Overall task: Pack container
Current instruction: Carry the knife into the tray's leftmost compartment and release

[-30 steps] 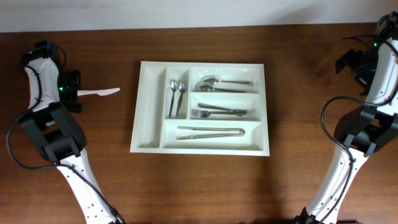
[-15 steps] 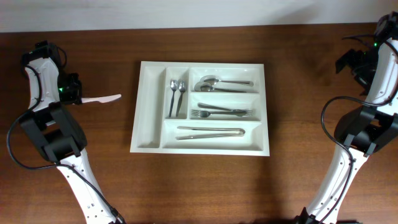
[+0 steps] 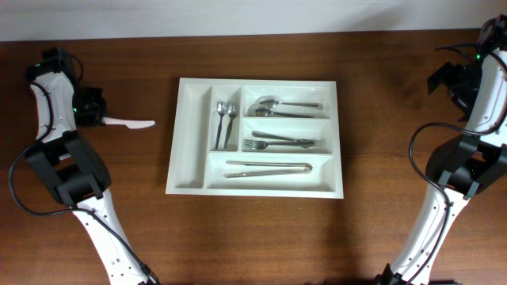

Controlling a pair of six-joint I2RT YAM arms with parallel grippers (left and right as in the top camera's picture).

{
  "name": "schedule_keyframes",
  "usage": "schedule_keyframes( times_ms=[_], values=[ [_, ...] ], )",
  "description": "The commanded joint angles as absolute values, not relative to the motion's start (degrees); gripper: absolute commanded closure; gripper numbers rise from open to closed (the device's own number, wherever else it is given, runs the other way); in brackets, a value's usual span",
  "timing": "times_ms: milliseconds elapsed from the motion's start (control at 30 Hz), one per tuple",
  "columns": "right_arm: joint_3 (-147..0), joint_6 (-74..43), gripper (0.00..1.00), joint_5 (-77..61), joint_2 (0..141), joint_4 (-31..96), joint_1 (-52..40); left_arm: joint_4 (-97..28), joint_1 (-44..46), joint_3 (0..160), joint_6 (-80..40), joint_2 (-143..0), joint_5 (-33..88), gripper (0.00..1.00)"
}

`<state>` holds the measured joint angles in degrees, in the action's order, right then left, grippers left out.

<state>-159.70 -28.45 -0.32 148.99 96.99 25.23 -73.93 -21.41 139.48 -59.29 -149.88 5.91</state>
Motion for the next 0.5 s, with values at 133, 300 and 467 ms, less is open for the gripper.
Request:
schedule_keyframes(
  times_ms=[133,300,467],
  values=[
    [-160.7,-28.29,0.01,-0.43,147.39,97.1,25.15,-77.45,-21.45,153.95,-41.19,-150.1,16.1,0.98],
    [-160.7,-28.29,0.01,-0.45,147.39,97.1,25.15,-84.79,-17.74,162.39,-22.33,-150.1,23.16,0.98],
    [-160.7,-28.29,0.01,-0.45,147.39,97.1,25.15,-89.54,-11.11,162.82,-5.23,-150.1,22.7,0.98]
  ],
)
